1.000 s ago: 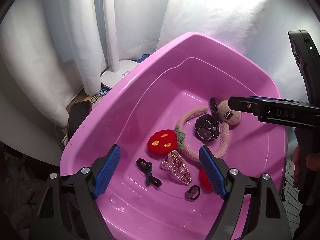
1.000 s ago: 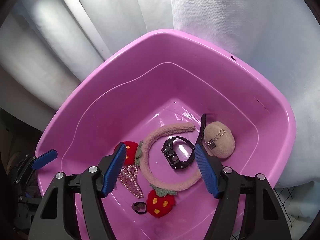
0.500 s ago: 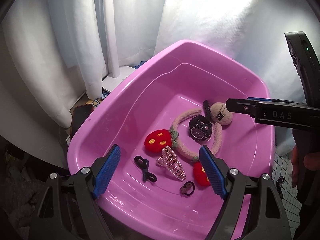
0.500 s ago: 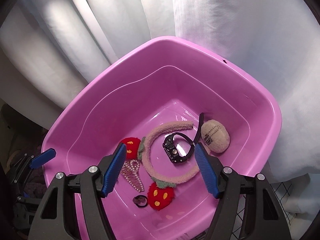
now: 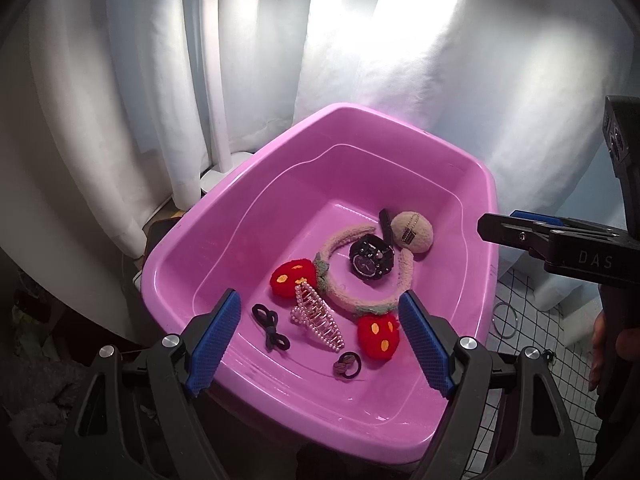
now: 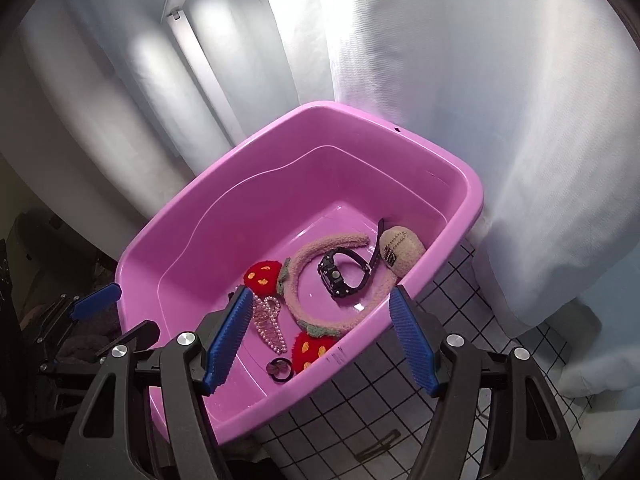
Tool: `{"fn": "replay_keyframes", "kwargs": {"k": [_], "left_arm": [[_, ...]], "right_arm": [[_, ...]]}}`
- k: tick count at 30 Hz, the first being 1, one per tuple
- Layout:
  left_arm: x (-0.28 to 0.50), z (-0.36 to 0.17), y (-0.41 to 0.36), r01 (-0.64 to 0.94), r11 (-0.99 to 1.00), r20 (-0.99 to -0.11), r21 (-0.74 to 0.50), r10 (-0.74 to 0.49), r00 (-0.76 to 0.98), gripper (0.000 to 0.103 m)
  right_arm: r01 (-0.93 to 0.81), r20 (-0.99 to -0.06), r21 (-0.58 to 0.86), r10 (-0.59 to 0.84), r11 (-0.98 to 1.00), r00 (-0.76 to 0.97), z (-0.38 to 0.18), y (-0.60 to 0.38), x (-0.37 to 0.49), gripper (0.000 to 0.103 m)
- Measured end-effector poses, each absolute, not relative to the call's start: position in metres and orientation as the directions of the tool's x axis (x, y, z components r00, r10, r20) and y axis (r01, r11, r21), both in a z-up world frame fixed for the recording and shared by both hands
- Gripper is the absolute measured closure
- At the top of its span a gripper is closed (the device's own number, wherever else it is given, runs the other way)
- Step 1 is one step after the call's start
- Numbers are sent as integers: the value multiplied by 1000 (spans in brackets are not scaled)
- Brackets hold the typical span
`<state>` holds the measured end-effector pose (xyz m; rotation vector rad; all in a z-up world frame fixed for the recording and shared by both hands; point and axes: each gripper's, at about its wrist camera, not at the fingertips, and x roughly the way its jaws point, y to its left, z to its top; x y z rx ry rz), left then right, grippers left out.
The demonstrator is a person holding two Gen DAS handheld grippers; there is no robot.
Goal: Organize jewelry
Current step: 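Move both tools back over the table toward the bangle and patterned hair tie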
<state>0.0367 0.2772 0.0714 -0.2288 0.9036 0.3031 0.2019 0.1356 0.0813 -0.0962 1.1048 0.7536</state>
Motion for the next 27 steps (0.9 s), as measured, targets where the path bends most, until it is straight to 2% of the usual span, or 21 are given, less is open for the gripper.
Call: {"fn": "replay_keyframes", "kwargs": {"k": [5, 9, 13, 21, 27], "left_arm": [[30, 78, 241, -312, 947, -781, -73, 141, 609, 22], [23, 80, 204, -264, 962, -767, -72, 115, 631, 16], [18, 77, 168, -218, 972, -767, -85, 76, 638, 15], [6, 52, 101, -168, 981, -782, -93, 33, 622, 11], [-8, 30, 65, -192, 978, -805, -82, 49, 592, 11]], "right_arm": [[-524, -826, 294, 488, 800, 282, 81, 67, 181, 35], [-448, -821, 292, 461, 845, 336, 76, 0, 159, 35], [-363, -836, 268, 402, 893, 373, 66, -69, 138, 35], [-196, -859, 273, 330, 942, 391, 32, -189, 94, 35], [-167, -870, 283, 326, 945, 369, 7, -232, 73, 35]]}}
